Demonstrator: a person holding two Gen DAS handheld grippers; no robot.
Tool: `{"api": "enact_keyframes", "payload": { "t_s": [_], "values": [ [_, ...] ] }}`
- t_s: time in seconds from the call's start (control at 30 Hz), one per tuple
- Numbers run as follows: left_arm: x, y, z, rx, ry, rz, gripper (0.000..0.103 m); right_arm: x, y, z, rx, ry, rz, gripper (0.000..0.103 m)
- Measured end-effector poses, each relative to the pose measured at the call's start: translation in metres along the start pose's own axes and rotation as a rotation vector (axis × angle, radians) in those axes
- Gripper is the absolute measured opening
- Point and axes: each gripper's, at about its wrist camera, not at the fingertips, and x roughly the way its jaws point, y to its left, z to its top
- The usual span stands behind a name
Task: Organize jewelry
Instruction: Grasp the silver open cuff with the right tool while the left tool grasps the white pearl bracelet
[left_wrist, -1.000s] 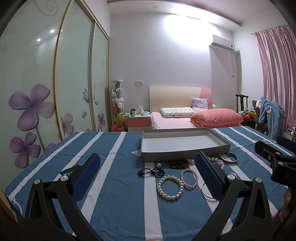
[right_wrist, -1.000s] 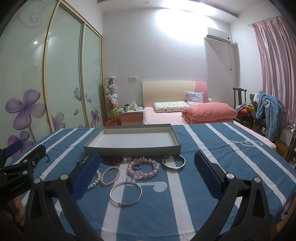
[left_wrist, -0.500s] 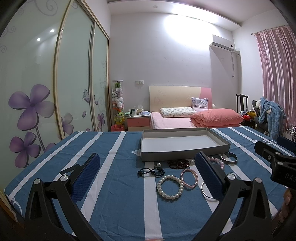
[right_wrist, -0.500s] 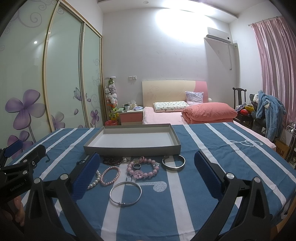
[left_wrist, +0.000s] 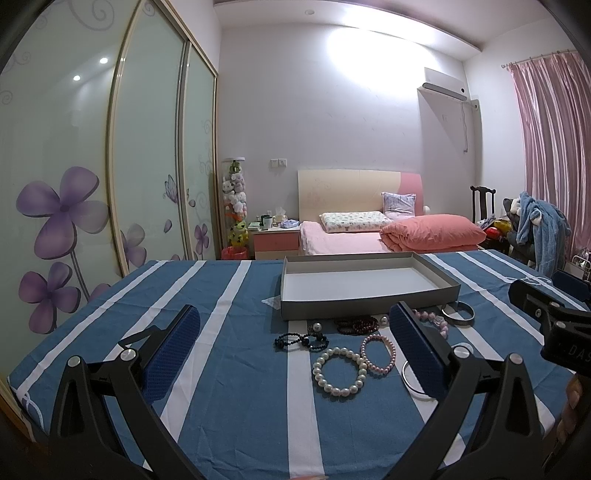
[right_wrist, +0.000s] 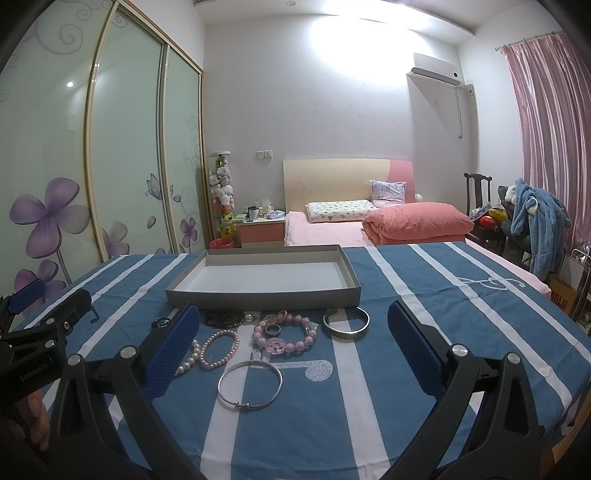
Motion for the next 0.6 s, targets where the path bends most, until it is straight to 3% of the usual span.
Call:
{"api": "enact_keyframes", "payload": {
  "t_s": [0.3, 0.6],
  "values": [
    [0.008, 0.001, -0.011, 0.007, 0.033, 0.013, 0.101, 0.012, -0.006, 0.000, 0.007, 0.026, -0.009, 0.099],
    [0.044, 0.010, -0.014, 0.001, 0.167, 0.008, 0.101, 0.070, -0.034, -0.004, 0.045, 0.214, -0.068, 0.099]
  ]
}}
